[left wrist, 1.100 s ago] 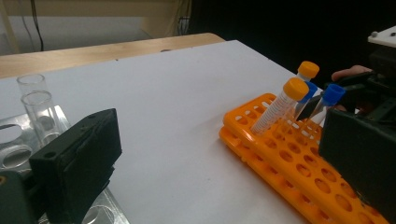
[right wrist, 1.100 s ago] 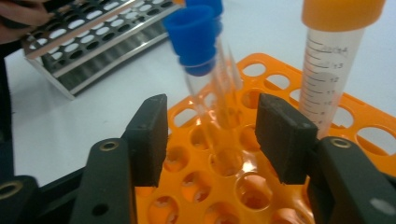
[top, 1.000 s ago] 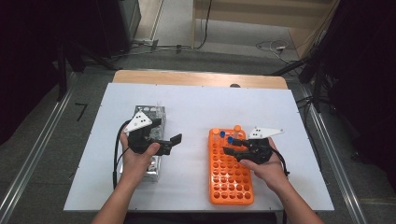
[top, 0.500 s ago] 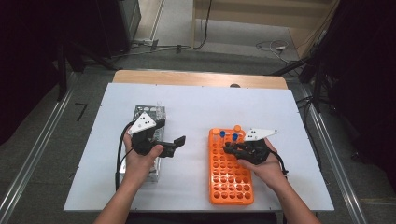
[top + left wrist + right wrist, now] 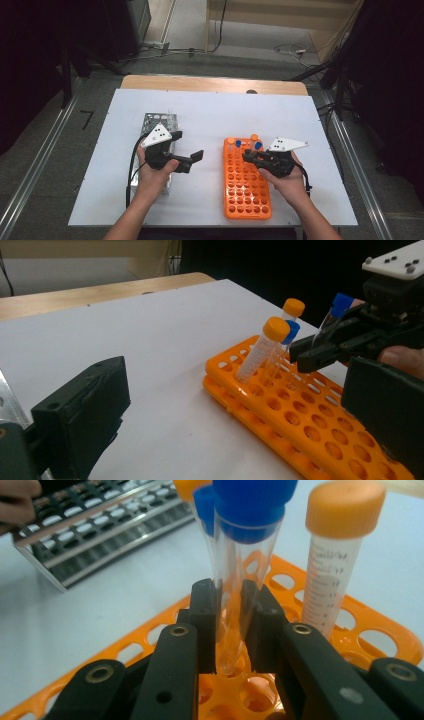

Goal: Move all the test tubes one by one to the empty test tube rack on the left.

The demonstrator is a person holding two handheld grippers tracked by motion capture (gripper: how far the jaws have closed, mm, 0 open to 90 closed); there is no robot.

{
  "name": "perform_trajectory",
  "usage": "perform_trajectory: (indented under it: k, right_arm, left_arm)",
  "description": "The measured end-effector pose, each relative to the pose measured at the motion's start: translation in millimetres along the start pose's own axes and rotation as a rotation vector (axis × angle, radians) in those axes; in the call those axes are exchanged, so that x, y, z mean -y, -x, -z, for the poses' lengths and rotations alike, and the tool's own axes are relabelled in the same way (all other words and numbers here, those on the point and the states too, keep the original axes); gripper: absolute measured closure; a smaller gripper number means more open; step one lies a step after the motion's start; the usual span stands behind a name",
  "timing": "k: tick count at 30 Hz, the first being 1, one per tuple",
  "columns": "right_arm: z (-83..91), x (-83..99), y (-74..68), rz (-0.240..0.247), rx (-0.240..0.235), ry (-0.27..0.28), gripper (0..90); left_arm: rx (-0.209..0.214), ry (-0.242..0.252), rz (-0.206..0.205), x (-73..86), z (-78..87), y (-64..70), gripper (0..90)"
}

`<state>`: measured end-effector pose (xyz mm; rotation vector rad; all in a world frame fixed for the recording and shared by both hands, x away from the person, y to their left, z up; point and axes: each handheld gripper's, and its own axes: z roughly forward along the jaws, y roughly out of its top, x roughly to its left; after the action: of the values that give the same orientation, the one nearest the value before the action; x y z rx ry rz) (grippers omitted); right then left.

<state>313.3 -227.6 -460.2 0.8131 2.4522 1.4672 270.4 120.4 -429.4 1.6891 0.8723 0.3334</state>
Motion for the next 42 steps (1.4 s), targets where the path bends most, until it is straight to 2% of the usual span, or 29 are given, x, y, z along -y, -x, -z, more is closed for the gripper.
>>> perform_trajectory:
  k: [9, 21, 29, 35, 42]
  right_arm:
    - [7.0, -5.1, -10.3, 0.02, -0.037, 0.011, 74.3]
    - [-0.6, -10.8, -29.2, 0.05, -0.102, -0.002, 74.4]
    - [-6.1, -12.4, -37.3, 0.05, -0.126, -0.015, 74.4]
    - [-10.8, -13.4, -43.3, 0.052, -0.146, -0.023, 74.4]
    - [-15.3, -16.2, -52.1, 0.068, -0.174, -0.032, 74.4]
  left_arm:
    - [0.052, -0.009, -0.012, -0.8, -5.4, 10.8, 0.0]
    - [0.118, -0.013, -0.025, -3.0, -11.0, 26.3, 3.8]
    - [0.149, -0.042, -0.057, -3.6, -18.7, 39.7, 17.9]
    - [0.199, -0.03, -0.059, -3.8, -20.9, 45.5, 30.8]
    - [0.23, -0.032, -0.076, -3.3, -23.4, 50.8, 43.7]
